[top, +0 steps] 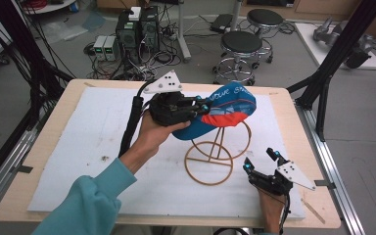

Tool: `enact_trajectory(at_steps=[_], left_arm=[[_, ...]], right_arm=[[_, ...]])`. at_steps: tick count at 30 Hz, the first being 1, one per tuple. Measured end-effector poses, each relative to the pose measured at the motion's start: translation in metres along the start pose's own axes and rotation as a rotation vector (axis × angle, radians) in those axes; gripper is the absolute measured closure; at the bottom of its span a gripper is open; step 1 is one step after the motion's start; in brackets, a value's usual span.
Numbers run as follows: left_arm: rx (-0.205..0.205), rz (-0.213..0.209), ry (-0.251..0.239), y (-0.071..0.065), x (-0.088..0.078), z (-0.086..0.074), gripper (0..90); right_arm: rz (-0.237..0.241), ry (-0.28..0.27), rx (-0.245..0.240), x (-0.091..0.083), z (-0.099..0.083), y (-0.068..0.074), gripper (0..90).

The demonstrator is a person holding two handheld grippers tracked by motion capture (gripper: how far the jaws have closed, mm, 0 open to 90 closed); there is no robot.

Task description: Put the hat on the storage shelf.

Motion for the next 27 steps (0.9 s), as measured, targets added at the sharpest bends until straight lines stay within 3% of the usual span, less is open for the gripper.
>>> enact_trajectory(at_steps=[7, 21, 27], left_arm=[[0.009, -0.026, -0.009, -0.011, 0.005, 0.004, 85.2], [0.073, -0.015, 0.087, -0.013, 0.004, -0.01, 85.2], [0.062, -0.019, 0.103, -0.009, 0.0, -0.016, 85.2]], right_arm=[[-0.002, -0.004, -0.003, 0.0, 0.0, 0.0, 10.0], [-0.004, -0.002, -0.004, 0.0, 0.0, 0.0, 10.0], [-0.002, 0.002, -0.006, 0.0, 0.0, 0.0, 10.0]])
Point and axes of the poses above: each handheld gripper's, and its own axes: x roughly forward along the jaws, z roughly out of its top, y roughly to its left, the point moved 6 cm from there along x, roughly forward along the jaws, and after that the axes turned 5 degrees about -x, right-handed, at the moved point
